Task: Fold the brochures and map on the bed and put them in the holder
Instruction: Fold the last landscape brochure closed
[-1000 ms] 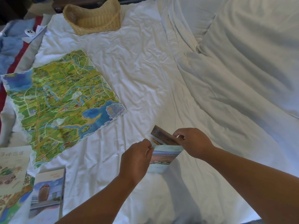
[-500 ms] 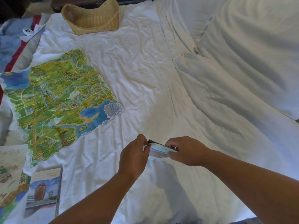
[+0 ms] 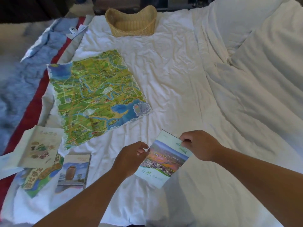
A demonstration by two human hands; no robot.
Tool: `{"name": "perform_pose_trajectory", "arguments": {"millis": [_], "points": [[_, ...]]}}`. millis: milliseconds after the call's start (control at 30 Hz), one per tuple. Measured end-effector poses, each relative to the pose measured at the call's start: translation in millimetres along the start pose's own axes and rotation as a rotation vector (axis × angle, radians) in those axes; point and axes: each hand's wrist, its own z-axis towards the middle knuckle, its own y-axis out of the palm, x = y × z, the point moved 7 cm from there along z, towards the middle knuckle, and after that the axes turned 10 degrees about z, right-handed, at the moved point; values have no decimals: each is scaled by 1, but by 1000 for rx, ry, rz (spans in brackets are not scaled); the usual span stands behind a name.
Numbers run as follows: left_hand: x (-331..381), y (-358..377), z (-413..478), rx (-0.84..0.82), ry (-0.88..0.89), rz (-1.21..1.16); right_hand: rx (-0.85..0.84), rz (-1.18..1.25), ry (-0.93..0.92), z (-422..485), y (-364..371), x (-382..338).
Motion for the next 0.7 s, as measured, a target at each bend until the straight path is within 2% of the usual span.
{"name": "perform_pose_trajectory", "arguments": {"millis": [367, 500, 700], "points": [[-89, -107, -32, 45, -12, 51, -60, -50, -100, 52, 38, -139], [-108, -149, -36, 53, 25, 32, -17, -98, -99, 63, 48, -178], [-135, -193, -42, 99, -33, -43, 90, -84, -111, 80, 46, -226]]}}
